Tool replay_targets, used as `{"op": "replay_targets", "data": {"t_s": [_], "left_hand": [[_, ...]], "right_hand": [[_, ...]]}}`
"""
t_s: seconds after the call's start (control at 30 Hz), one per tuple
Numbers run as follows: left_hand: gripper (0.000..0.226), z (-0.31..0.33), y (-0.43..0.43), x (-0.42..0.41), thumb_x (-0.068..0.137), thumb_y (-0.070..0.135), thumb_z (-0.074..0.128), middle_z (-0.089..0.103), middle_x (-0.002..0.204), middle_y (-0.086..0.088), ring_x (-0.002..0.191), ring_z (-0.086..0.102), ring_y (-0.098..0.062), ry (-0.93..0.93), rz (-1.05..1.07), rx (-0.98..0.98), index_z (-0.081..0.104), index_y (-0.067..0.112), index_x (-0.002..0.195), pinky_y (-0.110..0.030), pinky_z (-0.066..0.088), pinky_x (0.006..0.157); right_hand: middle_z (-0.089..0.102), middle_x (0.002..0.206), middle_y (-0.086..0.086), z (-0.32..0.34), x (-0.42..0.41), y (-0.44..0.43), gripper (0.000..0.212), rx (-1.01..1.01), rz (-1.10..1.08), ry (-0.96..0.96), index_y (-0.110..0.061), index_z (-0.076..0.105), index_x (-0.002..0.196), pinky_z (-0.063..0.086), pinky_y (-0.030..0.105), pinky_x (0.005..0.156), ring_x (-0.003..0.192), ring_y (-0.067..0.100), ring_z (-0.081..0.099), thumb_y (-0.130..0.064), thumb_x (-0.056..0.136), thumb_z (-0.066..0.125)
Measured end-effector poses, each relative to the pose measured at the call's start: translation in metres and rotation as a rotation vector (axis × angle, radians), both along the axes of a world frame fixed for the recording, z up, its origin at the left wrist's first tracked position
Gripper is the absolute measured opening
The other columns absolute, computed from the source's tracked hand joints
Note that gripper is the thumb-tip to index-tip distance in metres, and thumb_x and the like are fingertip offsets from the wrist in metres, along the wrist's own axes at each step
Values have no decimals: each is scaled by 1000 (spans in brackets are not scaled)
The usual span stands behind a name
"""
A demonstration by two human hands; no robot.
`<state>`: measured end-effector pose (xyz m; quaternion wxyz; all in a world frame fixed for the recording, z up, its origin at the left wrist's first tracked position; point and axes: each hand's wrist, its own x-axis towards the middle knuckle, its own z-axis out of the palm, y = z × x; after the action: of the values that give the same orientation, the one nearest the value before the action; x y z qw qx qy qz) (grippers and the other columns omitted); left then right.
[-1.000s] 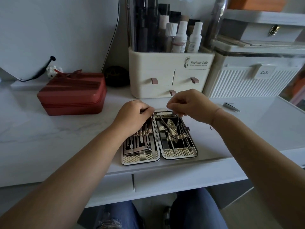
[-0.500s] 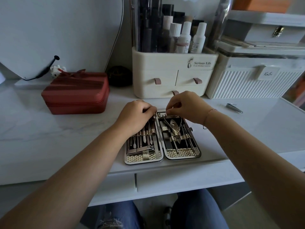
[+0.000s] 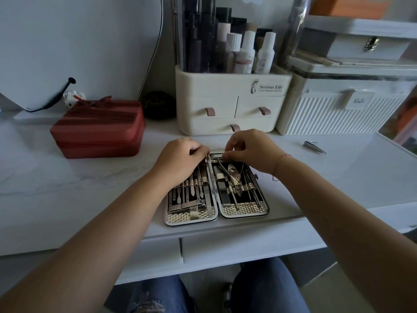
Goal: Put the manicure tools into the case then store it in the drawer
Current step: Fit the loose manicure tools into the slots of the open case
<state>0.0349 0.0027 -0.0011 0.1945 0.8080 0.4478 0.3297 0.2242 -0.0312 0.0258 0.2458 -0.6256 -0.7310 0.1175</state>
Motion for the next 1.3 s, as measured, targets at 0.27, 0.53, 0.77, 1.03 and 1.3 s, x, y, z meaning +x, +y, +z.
{"op": "replay_targets", "data": {"t_s": [0.27,0.53,0.77,1.03,1.3], "left_hand": [[31,1,-1,0,92,34,52,67,93,-6,89,60,-20,2,-14,-16,72,10,92,-37,48,83],[25,-1,0,0,91,33,54,67,96,0,91,59,-15,-17,2,-37,73,19,97,-32,46,82],[22,3,-4,1,91,28,55,67,93,-1,80,57,-10,-33,26,15,72,16,97,-21,43,71],[26,45,-59,18,91,32,52,73,89,1,83,67,-11,-548,-249,-557,69,14,99,-25,52,82],[16,41,-65,-4,83,6,61,72,80,-7,69,68,-13,-898,-155,-868,69,5,96,-21,56,62]], "right_hand": [[65,83,8,-3,139,-40,17,277,-677,113,-10,69,87,38,26,72,80,21,58,-24,78,72],[62,79,5,-23,158,-43,12,123,-676,115,-10,71,84,37,26,73,79,19,55,-21,78,71],[67,75,3,-12,117,-49,9,267,-603,139,-11,70,79,47,28,69,70,17,59,-20,81,67],[64,69,-2,18,-15,-75,2,644,-141,83,-10,65,77,52,31,58,61,13,58,-12,78,67],[62,79,-1,5,-48,-78,18,543,89,131,-13,67,92,51,28,67,70,11,57,-6,75,65]]}}
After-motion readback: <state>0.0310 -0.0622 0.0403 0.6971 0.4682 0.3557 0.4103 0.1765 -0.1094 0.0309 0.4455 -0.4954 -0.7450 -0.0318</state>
